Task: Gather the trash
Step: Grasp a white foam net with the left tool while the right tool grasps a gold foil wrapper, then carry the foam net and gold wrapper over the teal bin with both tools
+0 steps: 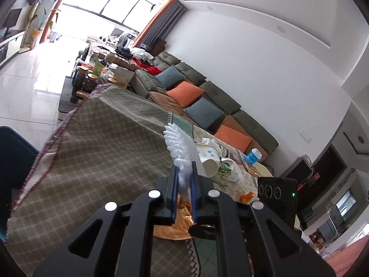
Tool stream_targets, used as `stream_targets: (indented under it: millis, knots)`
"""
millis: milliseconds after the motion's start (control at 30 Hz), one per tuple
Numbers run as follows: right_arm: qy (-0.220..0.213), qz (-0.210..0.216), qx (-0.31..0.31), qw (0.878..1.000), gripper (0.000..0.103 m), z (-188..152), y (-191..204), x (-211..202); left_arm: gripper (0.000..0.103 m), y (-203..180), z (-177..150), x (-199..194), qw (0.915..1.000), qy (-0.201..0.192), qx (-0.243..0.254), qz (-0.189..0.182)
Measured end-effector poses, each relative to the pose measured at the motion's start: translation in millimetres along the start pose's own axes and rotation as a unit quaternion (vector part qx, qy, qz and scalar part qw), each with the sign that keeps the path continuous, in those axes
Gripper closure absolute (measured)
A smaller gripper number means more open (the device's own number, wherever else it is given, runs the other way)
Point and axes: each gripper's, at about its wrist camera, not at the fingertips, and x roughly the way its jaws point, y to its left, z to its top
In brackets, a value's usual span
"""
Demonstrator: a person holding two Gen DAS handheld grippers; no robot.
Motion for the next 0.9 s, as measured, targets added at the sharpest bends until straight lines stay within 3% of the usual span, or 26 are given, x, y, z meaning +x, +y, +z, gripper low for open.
stream_targets:
  millis: [67, 233, 433, 900]
  knots:
    - [0.000, -0.001, 0.012, 1.000, 0.066, 0.3, -4.5, -1.4, 0.092, 6.0, -1.1, -7.8, 1.0000, -0.005, -0.003, 0.008]
    - [-0.003, -0.004, 0.022, 1.000, 0.078, -2.0, -9.4, -2.9, 0.092, 19.4, -3.9, -22.0, 0.9995, -0.011, -0.012, 0.026]
    - [-0.011, -0.006, 0.024, 1.000, 0.078, -4.0, -3.7, -7.9, 0.092, 37.2, -9.6, -39.0, 0.9983, -0.016, -0.022, 0.052]
    - [-0.016, 0.001, -0.003, 1.000, 0.078, 2.9, 18.3, -6.0, 0.092, 54.7, -19.2, -69.3, 0.9960, -0.032, -0.032, 0.077]
